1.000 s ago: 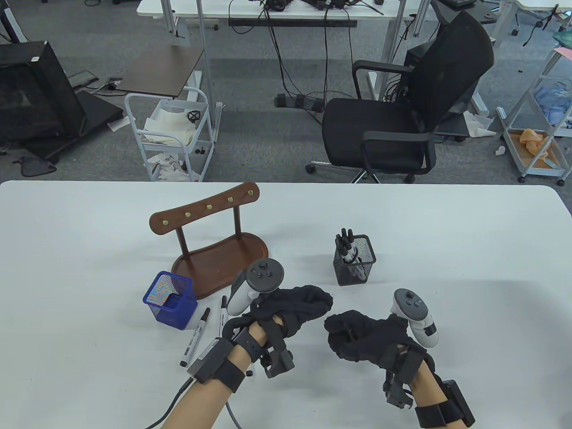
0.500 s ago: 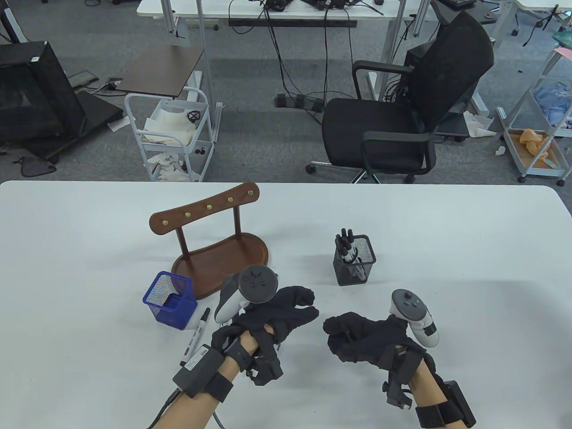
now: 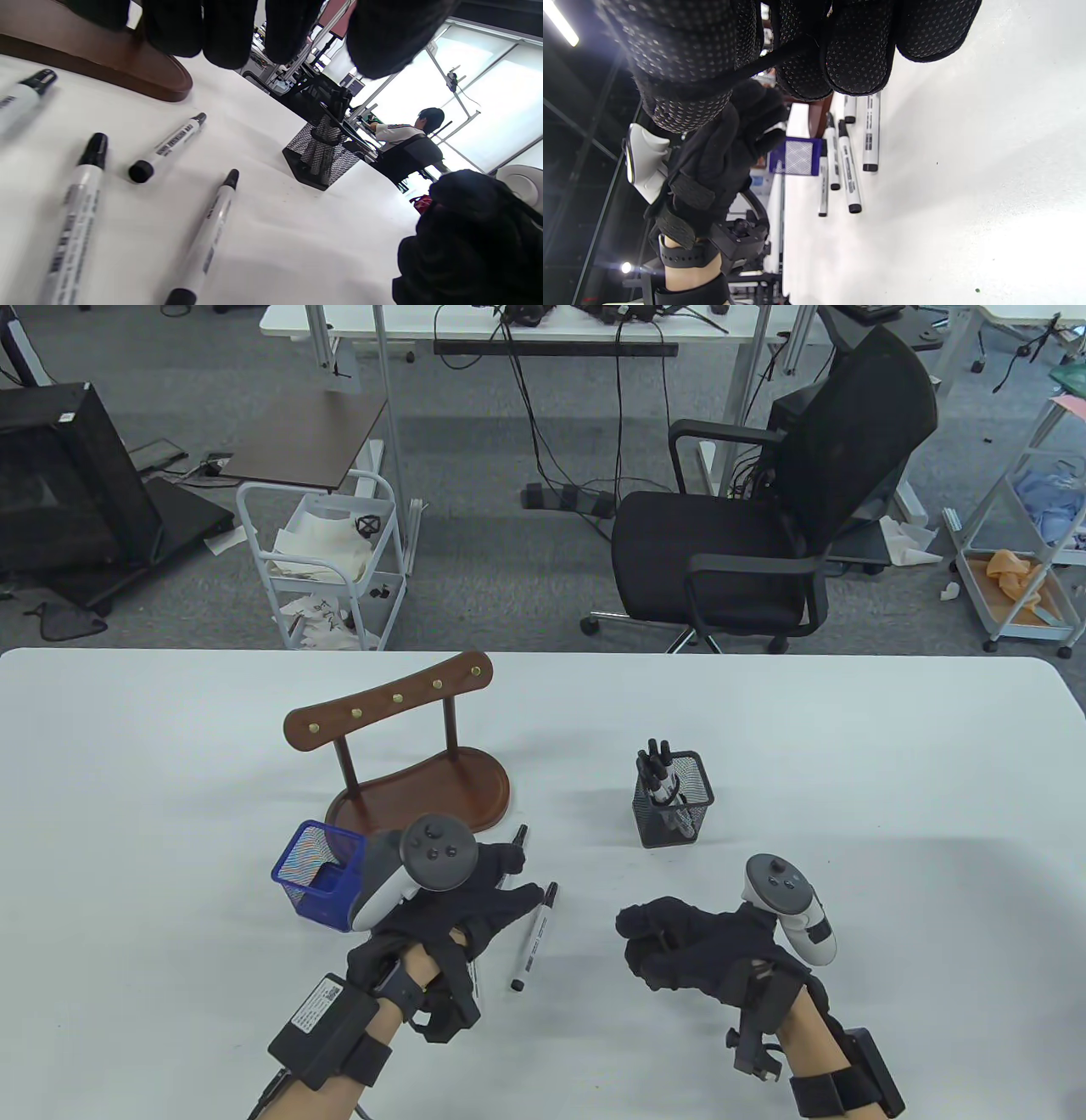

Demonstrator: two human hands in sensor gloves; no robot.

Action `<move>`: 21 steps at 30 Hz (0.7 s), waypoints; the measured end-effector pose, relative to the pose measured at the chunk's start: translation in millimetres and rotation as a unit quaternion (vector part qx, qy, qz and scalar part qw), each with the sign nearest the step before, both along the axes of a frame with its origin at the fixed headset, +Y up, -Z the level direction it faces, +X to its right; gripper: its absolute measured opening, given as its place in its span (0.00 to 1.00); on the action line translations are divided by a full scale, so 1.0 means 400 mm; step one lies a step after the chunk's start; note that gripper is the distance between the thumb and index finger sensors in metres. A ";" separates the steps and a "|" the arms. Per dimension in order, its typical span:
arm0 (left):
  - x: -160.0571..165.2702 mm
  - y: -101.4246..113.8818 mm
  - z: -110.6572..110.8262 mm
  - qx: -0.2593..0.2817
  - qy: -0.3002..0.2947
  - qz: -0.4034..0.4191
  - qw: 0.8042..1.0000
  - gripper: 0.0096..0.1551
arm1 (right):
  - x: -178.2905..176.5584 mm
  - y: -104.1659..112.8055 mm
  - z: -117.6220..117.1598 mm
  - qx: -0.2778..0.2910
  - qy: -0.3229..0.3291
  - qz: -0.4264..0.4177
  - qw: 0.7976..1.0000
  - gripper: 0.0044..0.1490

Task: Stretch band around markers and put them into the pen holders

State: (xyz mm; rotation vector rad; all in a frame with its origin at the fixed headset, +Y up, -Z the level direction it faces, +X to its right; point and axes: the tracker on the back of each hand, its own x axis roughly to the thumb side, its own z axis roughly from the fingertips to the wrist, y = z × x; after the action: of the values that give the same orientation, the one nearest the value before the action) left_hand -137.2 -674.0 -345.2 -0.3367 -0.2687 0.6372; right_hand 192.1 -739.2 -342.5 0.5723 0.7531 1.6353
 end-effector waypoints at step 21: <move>-0.134 -0.064 0.065 -0.019 0.072 -0.204 0.976 0.39 | 0.000 -0.002 0.001 0.005 0.001 0.017 1.000 0.38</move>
State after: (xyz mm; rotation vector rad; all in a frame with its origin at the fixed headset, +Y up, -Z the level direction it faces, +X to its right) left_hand -190.7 -699.6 -319.4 -0.3675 -0.0444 0.2603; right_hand 192.2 -740.1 -342.0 0.5708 0.7589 1.6709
